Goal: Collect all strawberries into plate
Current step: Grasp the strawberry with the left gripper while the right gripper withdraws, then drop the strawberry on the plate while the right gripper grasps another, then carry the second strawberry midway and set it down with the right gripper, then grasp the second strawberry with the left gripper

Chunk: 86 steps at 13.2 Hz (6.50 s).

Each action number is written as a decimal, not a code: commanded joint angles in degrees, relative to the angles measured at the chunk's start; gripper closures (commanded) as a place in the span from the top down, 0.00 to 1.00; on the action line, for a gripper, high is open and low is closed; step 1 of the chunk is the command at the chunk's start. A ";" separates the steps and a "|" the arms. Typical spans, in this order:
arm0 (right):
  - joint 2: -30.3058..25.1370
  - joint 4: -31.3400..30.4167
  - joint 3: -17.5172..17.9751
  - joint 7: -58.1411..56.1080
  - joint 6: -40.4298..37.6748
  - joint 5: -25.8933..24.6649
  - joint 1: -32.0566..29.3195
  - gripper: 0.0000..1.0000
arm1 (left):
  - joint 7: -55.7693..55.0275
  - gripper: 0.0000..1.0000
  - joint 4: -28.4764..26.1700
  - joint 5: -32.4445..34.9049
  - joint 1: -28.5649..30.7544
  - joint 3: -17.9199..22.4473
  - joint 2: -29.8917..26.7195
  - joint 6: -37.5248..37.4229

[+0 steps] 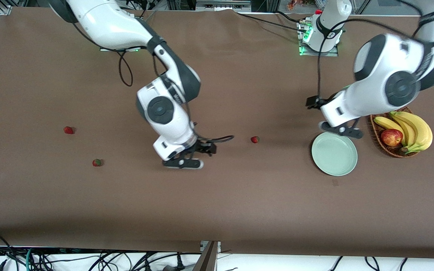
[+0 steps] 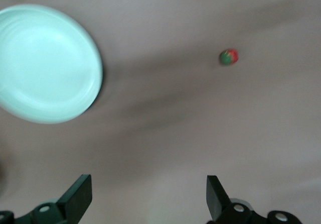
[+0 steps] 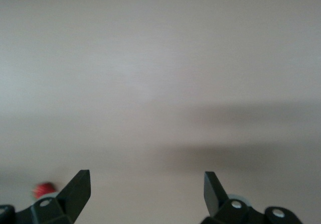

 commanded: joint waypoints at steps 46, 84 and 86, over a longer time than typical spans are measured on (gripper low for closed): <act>12.79 -4.80 4.21 28.22 32.29 -2.50 14.59 0.15 | 57.64 1.00 -9.04 9.68 15.56 -0.38 10.62 27.56; -12.15 -38.25 -11.51 -55.86 1.19 -6.19 -31.71 1.00 | -17.26 0.00 -11.06 20.84 -2.90 -12.69 18.44 47.18; -13.90 -41.07 -11.96 -57.90 1.54 -6.19 -33.28 1.00 | -10.43 0.00 -9.93 20.84 -0.11 -12.86 15.28 39.62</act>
